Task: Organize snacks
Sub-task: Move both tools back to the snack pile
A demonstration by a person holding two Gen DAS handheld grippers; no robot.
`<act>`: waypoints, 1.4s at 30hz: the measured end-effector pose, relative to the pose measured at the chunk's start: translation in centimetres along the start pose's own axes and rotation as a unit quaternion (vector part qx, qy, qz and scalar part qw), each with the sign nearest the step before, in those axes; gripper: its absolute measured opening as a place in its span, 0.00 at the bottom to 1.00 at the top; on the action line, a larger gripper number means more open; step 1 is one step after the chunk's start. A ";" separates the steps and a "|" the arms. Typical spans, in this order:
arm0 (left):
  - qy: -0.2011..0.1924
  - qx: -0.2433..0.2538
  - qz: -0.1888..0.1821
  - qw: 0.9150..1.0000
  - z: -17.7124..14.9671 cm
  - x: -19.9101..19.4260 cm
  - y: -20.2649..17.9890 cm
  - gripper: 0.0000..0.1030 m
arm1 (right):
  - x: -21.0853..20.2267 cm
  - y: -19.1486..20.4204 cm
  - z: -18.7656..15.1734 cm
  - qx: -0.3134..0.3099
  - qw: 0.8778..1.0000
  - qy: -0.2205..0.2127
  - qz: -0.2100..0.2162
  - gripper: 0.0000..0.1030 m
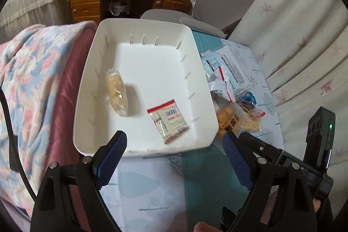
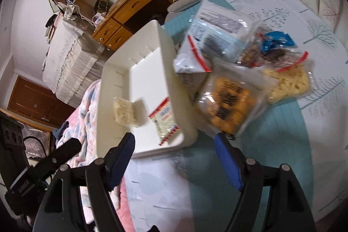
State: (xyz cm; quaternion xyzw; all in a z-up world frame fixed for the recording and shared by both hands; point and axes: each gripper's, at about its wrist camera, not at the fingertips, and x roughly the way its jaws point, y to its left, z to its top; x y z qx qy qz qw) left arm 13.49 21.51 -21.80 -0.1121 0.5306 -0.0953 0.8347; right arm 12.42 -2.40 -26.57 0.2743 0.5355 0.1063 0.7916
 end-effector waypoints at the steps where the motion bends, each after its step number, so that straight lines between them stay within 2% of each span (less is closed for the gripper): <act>1: 0.003 -0.007 0.002 1.000 -0.2 0.1 -0.4 0.86 | -0.2 -0.4 0.1 -0.002 1.000 0.004 -0.003 0.74; 11: 0.044 -0.067 0.004 0.997 -2.6 2.4 -4.8 0.86 | -2.1 -5.1 1.7 -0.043 0.997 0.032 -0.052 0.74; 20: 0.071 -0.104 0.004 0.992 -3.1 6.1 -9.2 0.86 | -2.8 -8.3 3.2 -0.150 0.982 0.050 -0.103 0.74; 24: 0.089 -0.118 0.015 0.989 -3.4 8.2 -11.0 0.86 | -2.8 -9.5 3.8 -0.206 0.969 0.057 -0.123 0.74; 32: 0.126 -0.170 0.033 0.977 -3.6 13.0 -12.8 0.86 | -2.4 -11.4 4.0 -0.309 0.940 0.049 -0.135 0.75; 35: 0.137 -0.190 0.043 0.971 -3.2 14.7 -13.0 0.86 | -2.0 -11.9 3.7 -0.348 0.927 0.042 -0.138 0.81; 39: 0.156 -0.221 0.062 0.961 -2.6 16.7 -13.1 0.90 | -0.9 -12.3 3.3 -0.388 0.910 0.043 -0.137 0.82; 42: 0.159 -0.237 0.069 0.956 -2.2 17.8 -13.0 0.92 | 0.0 -12.4 3.0 -0.418 0.896 0.038 -0.142 0.82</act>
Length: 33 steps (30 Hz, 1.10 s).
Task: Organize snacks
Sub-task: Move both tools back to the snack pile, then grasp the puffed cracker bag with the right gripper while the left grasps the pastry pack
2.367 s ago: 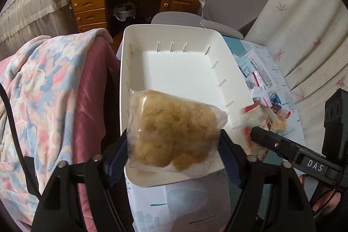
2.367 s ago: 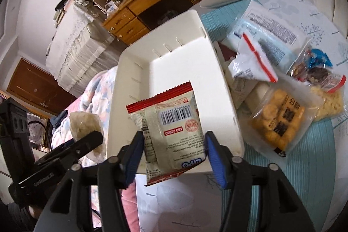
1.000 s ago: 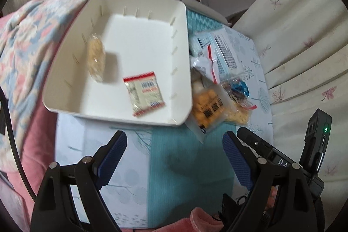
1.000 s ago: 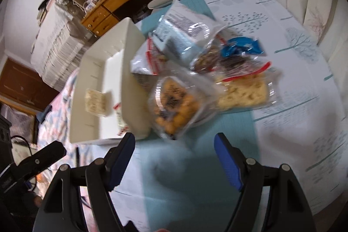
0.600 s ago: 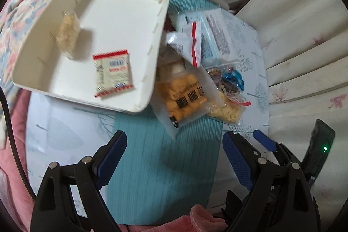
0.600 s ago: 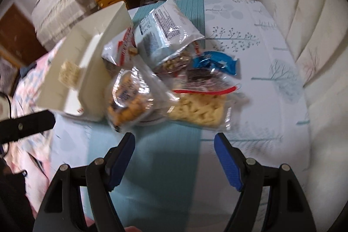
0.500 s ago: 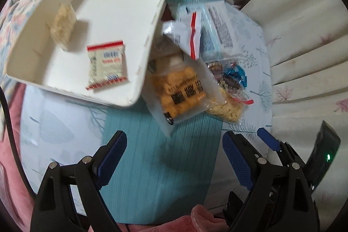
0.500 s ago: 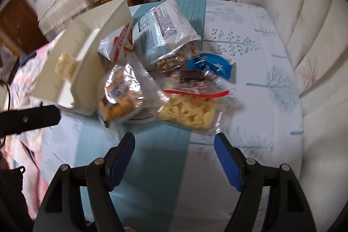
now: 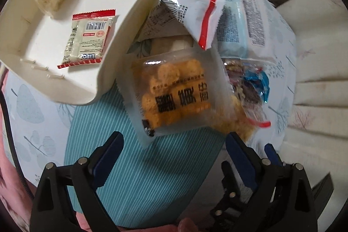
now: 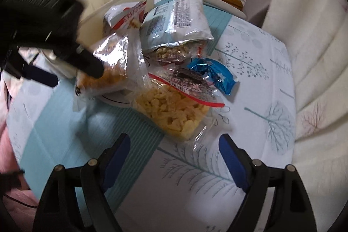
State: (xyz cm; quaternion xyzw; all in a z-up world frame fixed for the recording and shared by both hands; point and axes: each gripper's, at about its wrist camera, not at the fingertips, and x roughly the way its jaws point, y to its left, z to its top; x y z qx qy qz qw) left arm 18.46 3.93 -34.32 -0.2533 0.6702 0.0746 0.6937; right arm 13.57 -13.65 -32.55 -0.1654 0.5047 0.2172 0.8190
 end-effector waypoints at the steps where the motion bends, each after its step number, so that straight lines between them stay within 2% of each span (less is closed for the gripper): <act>1: 0.001 -0.006 0.004 1.000 0.3 0.3 -0.2 0.92 | 0.2 0.1 0.0 -0.008 1.000 -0.003 -0.005 0.82; 9: 0.002 -0.049 0.010 0.999 2.4 2.2 -1.2 0.93 | 2.5 -0.7 0.3 -0.047 0.999 -0.020 -0.004 0.82; 14: 0.002 -0.074 0.027 0.997 3.7 3.2 -1.3 0.99 | 3.7 -1.3 0.4 -0.063 0.998 -0.028 0.011 0.82; 18: 0.004 -0.089 0.033 0.995 4.3 4.1 -1.1 1.00 | 4.4 -1.6 0.9 -0.073 0.996 -0.034 0.027 0.82; 25: 0.001 -0.092 0.043 0.995 4.6 4.5 -1.0 1.00 | 5.4 -1.8 1.8 -0.086 0.994 -0.051 0.052 0.91; 33: -0.004 -0.099 0.055 0.994 5.2 4.5 -0.5 1.00 | 6.1 -2.1 2.6 -0.072 0.993 -0.054 0.073 0.91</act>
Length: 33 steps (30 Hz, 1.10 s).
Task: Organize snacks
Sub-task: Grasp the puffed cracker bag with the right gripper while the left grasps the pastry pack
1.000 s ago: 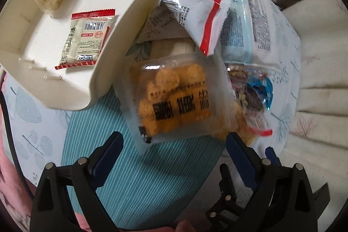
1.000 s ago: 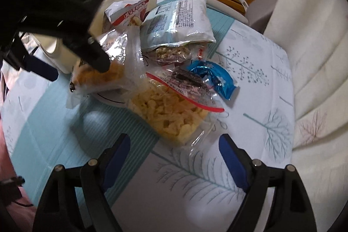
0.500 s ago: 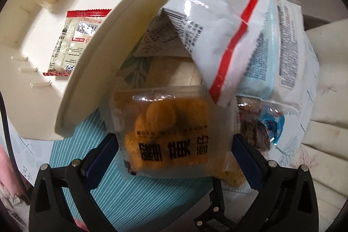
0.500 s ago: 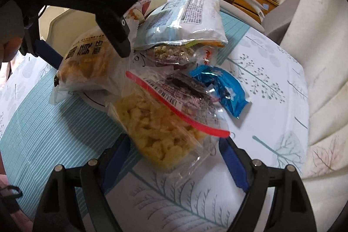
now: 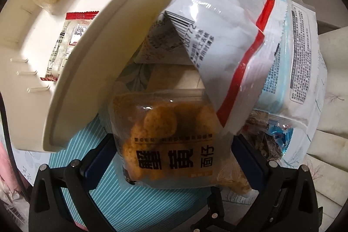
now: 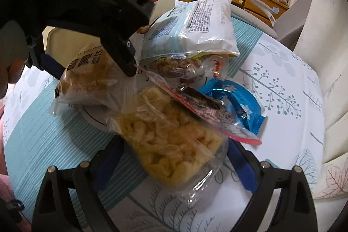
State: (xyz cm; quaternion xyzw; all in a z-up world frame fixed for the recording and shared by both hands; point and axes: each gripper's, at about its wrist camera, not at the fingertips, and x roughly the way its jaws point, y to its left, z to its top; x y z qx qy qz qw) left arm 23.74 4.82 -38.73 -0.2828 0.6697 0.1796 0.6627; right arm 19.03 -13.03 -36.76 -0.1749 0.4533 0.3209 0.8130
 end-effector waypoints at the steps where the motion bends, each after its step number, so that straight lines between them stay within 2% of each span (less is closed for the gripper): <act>1: 0.000 0.000 0.002 1.000 0.1 -0.1 0.1 1.00 | 0.0 0.0 0.0 0.002 1.000 -0.001 0.001 0.89; 10: -0.015 -0.002 0.008 1.000 -0.9 0.4 -0.7 1.00 | -0.1 0.2 0.0 0.026 1.000 0.014 0.001 0.80; 15: -0.015 0.000 -0.001 1.000 -1.6 -0.3 -0.2 0.88 | -0.6 0.2 -0.4 0.053 0.998 0.027 0.004 0.77; 23: -0.022 0.004 -0.020 1.000 -2.3 -0.9 1.0 0.78 | -2.0 1.0 -2.2 0.088 0.994 0.055 0.024 0.76; 33: 0.016 0.010 -0.022 1.000 -4.6 -0.8 3.2 0.74 | -3.8 2.1 -4.8 0.146 0.984 0.088 0.059 0.75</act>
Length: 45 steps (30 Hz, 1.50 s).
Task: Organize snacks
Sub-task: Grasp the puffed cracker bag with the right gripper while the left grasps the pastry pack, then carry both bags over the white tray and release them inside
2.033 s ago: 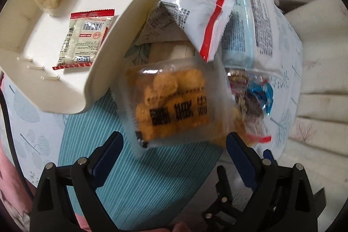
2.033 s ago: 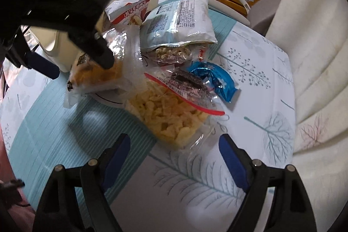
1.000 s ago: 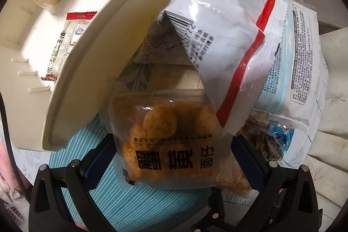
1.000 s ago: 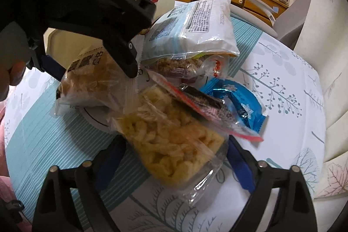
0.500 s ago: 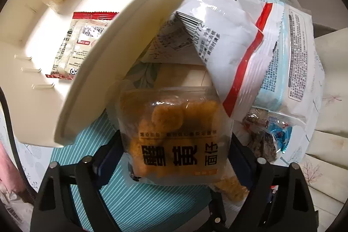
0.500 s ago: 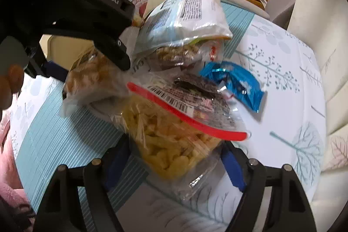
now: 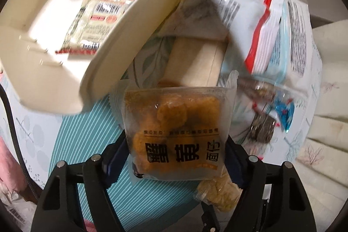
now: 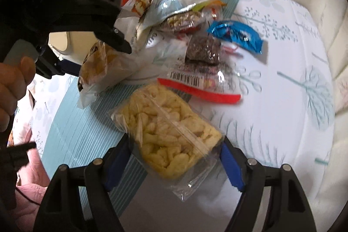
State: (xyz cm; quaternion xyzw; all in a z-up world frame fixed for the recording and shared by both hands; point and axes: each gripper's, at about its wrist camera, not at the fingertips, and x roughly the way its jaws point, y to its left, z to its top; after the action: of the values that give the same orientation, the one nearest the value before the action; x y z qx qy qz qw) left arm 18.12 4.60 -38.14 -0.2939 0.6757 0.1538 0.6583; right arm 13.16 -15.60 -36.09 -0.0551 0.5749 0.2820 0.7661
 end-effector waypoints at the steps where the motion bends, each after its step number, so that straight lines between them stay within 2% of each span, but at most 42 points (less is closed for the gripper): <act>1: 0.005 0.001 0.000 1.000 -0.3 0.0 0.3 0.74 | -0.1 0.0 -0.3 0.004 1.000 0.004 0.003 0.75; 8: 0.053 -0.007 0.010 0.999 -2.1 0.0 2.9 0.72 | -1.0 -0.2 -1.6 0.034 0.999 0.013 0.013 0.75; 18: 0.108 -0.019 0.018 0.994 -4.5 -1.5 8.3 0.70 | -2.3 0.9 0.1 0.037 0.999 -0.003 0.006 0.75; 24: 0.104 0.004 0.026 0.994 -4.7 -5.2 10.9 0.70 | -3.3 3.0 1.2 0.038 0.999 -0.015 0.009 0.75; 30: 0.098 0.043 0.035 0.994 -3.4 -9.9 13.9 0.70 | -3.9 6.1 2.8 0.045 0.998 -0.034 0.010 0.75; 36: 0.072 0.103 0.047 0.991 -0.1 -14.2 13.5 0.70 | -4.7 9.0 4.5 0.063 0.996 -0.061 0.014 0.75; 45: 0.023 0.185 0.060 0.981 4.1 -19.0 12.8 0.71 | -5.3 13.4 7.4 0.075 0.992 -0.100 0.010 0.75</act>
State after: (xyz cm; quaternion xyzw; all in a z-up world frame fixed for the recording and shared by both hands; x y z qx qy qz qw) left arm 12.99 20.71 -22.12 -0.1300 0.7238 0.0585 0.6751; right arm 11.85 -3.39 -25.58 0.0370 0.5153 0.2500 0.8189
